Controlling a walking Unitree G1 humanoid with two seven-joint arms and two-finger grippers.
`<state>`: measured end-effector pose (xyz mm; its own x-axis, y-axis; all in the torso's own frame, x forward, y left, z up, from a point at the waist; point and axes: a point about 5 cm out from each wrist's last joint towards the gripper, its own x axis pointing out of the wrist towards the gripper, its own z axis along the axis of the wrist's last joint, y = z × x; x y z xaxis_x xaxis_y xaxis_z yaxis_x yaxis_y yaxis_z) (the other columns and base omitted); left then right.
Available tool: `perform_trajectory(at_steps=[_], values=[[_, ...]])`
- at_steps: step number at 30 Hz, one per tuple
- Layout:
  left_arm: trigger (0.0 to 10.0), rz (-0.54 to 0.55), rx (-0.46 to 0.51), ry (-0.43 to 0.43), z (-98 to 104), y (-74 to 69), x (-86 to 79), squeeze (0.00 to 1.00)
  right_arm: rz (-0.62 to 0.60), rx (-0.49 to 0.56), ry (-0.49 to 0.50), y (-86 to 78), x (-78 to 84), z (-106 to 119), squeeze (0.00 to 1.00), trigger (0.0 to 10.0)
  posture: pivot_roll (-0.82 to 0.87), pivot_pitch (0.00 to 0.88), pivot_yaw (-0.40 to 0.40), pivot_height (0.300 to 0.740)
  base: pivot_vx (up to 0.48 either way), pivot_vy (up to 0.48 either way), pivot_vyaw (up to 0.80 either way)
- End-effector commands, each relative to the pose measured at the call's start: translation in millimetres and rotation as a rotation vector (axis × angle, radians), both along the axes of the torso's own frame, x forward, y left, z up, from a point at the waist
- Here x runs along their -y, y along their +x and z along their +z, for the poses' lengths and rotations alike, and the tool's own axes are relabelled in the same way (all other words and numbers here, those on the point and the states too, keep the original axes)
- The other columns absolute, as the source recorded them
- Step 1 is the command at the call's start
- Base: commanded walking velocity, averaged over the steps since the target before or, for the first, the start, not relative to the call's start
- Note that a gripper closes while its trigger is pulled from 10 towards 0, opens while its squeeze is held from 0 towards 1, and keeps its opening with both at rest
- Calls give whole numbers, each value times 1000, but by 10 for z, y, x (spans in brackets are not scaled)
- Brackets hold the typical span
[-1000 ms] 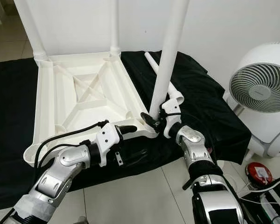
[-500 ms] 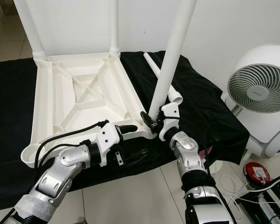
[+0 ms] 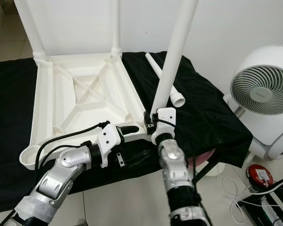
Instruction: Building children table
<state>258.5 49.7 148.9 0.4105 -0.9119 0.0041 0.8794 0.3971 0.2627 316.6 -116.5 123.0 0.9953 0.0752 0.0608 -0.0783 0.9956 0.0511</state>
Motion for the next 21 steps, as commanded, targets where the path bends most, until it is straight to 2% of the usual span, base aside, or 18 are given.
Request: perform_trajectory(at_steps=[1, 8, 9, 14, 17, 18, 19, 20, 21], values=[[10000, 44, 9, 8, -10, 38, 5, 0, -78, -84, -21, -72, 33, -177, 0, 10000, 3, 0, -77, 740, 0, 0, 0], [10000, 48, 10, 5, -8, 40, -1, 0, -62, -58, -4, -80, -2, -105, 0, 10000, -2, 0, -73, 740, 0, 0, 0], [10000, 47, 10, 5, -7, 41, 1, 0, -53, -54, 5, -82, 1, -83, 1000, 10000, -4, 0, -71, 740, 0, 0, 0], [10000, 45, 11, 5, -4, 48, 3, 0, -15, -42, 24, -81, -4, -47, 1000, 10000, -6, 0, -69, 740, 0, 0, 0], [10000, 39, 14, 5, 8, 60, 9, 0, 91, -16, 10, -55, 18, 19, 1000, 10000, -13, 0, -63, 740, 0, 0, 0], [10000, 39, 14, 5, 8, 60, 9, 0, 91, -16, 10, -55, 18, 19, 1000, 10000, -13, 0, -63, 740, 0, 0, 0], [10000, 36, 16, 4, 16, 65, 13, 0, 158, 0, -8, -46, 35, 62, 0, 10000, -17, 0, -60, 740, 0, 0, 0], [10000, 36, 16, 4, 16, 65, 13, 0, 158, 0, -8, -46, 35, 62, 0, 10000, -17, 0, -60, 740, 0, 0, 0], [10000, 33, 18, 4, 22, 70, 17, 0, 214, 5, -21, -43, 53, 86, 0, 10000, -18, 0, -59, 740, 0, 0, 0]])
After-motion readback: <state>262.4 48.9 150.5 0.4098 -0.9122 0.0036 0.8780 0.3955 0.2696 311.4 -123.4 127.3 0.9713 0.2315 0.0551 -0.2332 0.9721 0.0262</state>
